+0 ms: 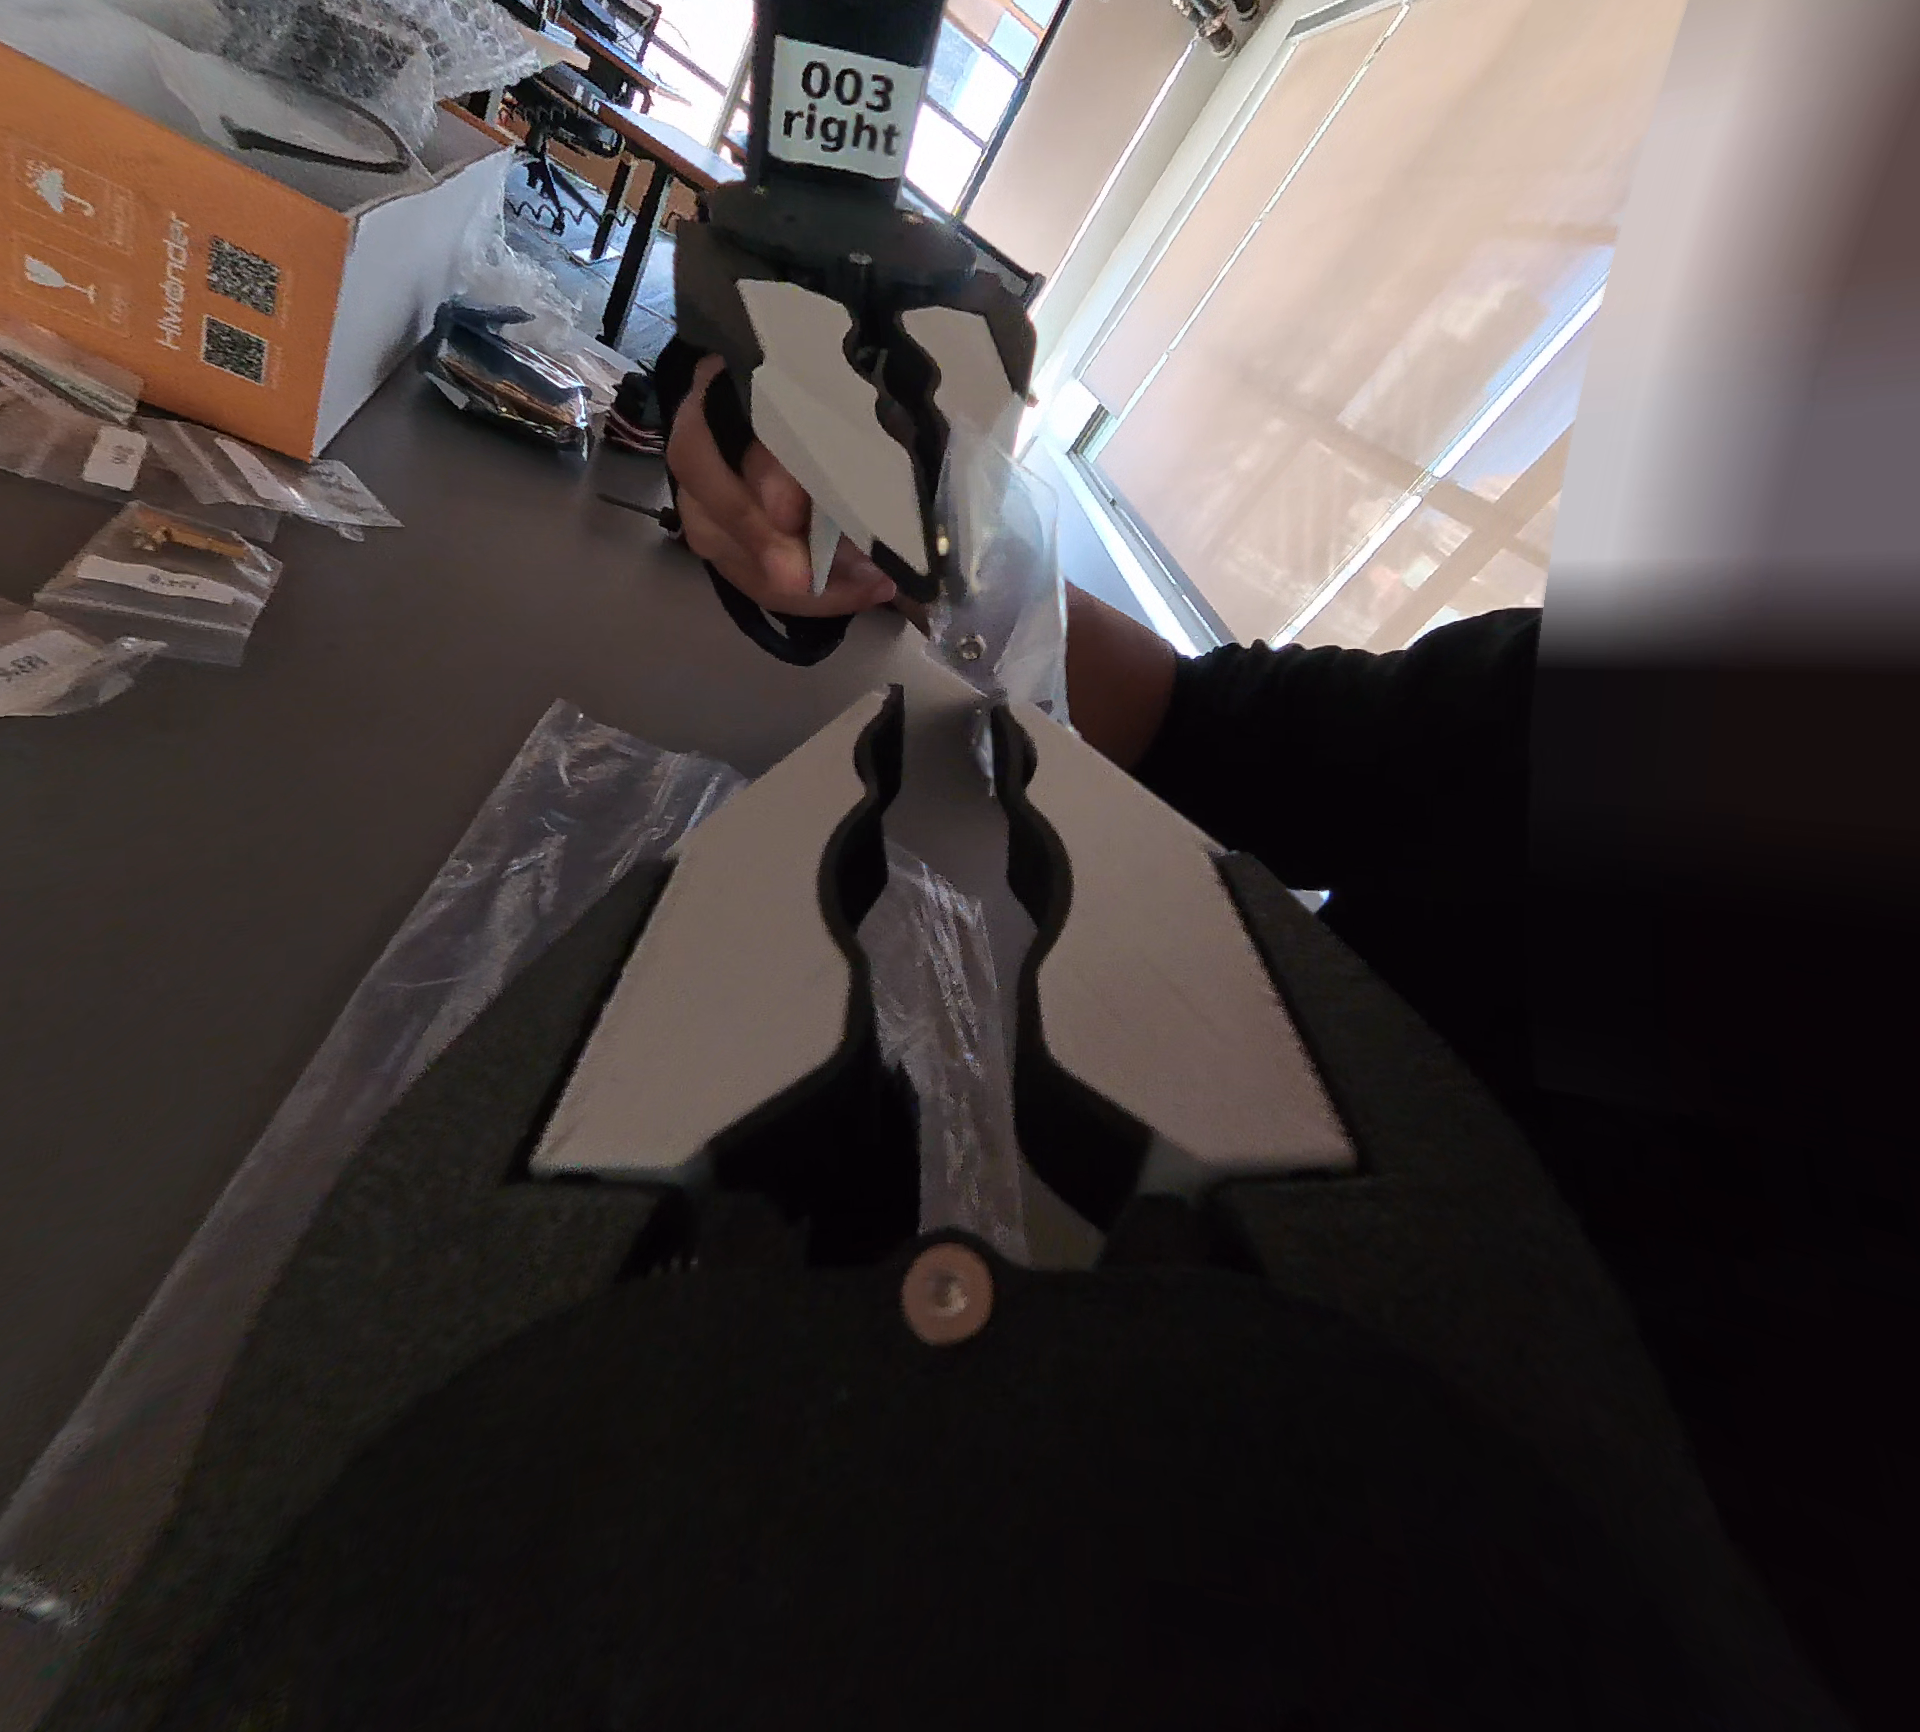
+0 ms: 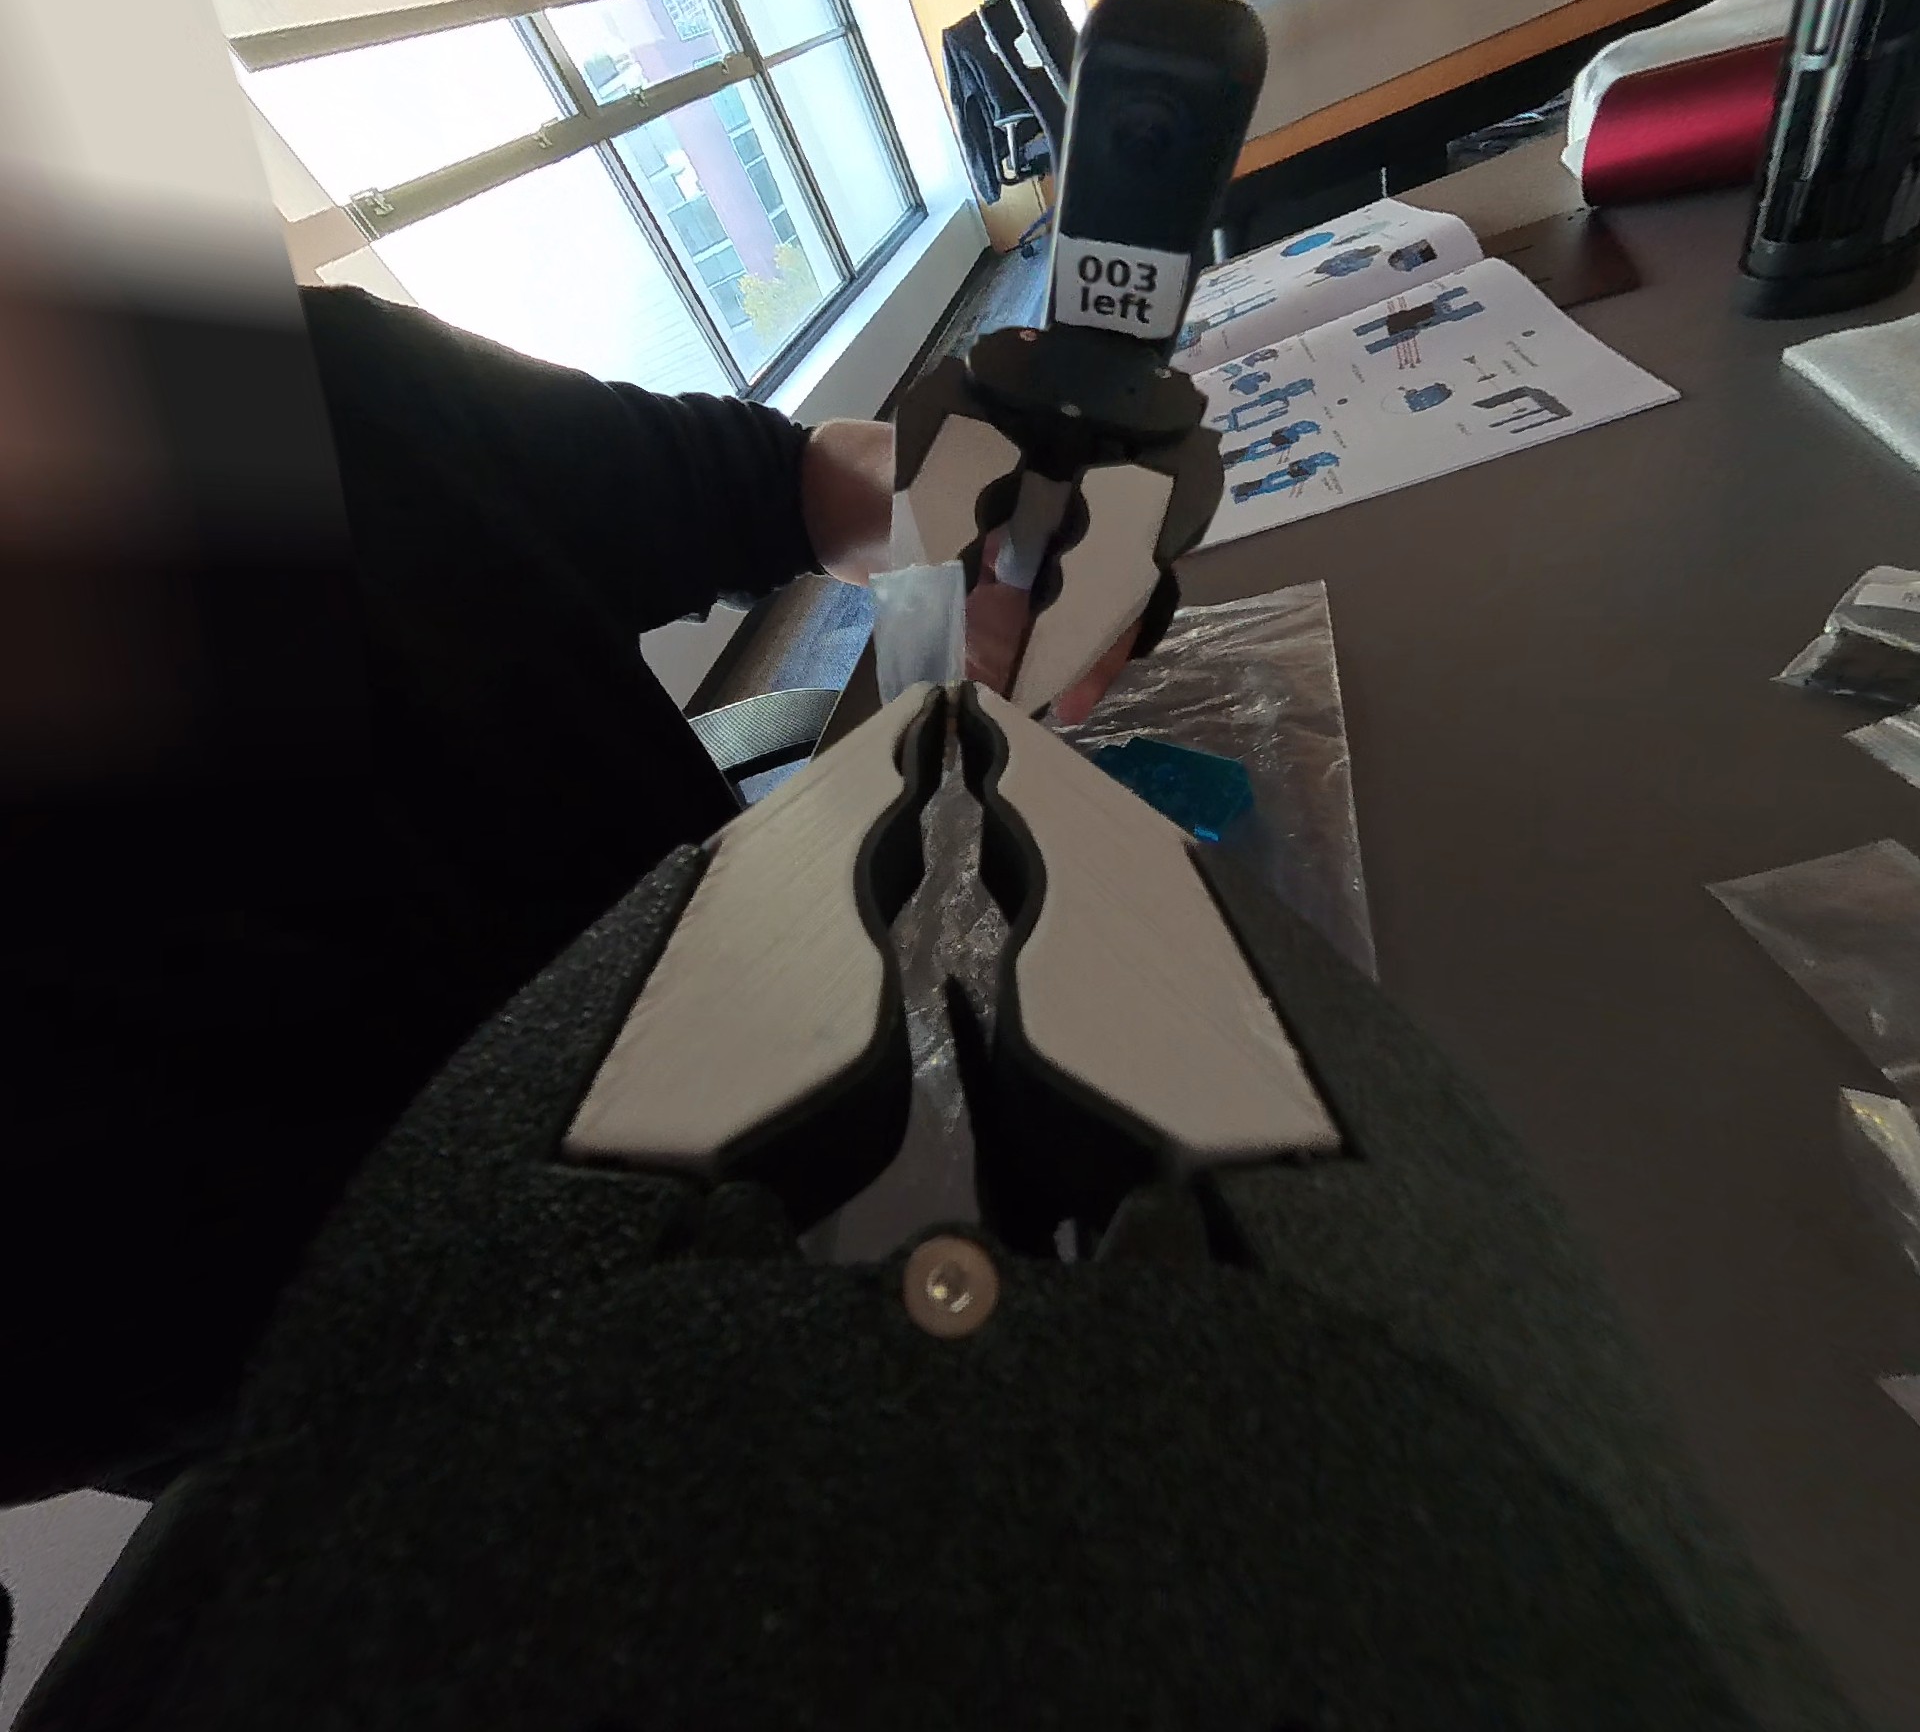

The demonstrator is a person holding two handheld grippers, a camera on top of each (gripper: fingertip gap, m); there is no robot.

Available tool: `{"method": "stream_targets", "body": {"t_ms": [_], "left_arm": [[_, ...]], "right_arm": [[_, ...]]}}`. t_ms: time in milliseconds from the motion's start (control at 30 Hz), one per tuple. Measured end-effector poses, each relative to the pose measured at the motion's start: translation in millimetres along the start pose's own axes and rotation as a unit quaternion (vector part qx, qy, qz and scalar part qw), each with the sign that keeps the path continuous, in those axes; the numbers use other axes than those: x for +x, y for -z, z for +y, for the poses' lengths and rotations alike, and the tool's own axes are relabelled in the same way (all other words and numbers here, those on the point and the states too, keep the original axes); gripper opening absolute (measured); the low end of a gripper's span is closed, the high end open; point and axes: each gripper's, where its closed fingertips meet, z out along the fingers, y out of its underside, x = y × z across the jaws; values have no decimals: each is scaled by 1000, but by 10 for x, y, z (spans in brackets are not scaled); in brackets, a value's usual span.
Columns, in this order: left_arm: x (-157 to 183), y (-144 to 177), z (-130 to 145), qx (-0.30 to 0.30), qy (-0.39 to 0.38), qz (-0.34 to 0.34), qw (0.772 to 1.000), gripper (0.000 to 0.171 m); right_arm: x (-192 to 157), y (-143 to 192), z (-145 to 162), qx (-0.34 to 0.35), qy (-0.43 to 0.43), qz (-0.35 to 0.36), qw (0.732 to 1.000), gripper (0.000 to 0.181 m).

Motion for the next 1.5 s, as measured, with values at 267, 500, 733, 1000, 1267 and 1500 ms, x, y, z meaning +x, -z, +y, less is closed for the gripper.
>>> {"method": "stream_targets", "body": {"t_ms": [267, 500, 733, 1000, 1267, 1500], "left_arm": [[27, 74, -132, 35, 59, 35, 997, 15], [-16, 18, -56, 21, 16, -2, 1000, 6], [-5, 75, -111, 24, -3, -11, 1000, 0], [-182, 87, -44, 4, -12, -57, 998, 4], [-302, 24, 156, -59, -87, -119, 987, 1], [-267, 53, 76, -46, -124, -124, 983, 0]], "right_arm": [[25, 83, -72, 12, 17, 21, 1000, 1], [-22, -7, -59, -2, 39, 31, 999, 1], [40, 135, -114, 10, 40, 48, 998, 1], [141, 246, 65, -26, 23, 43, 998, 1], [232, 264, 283, -54, -4, 24, 998, 1], [206, 192, 285, -57, 0, 20, 998, 1]]}}
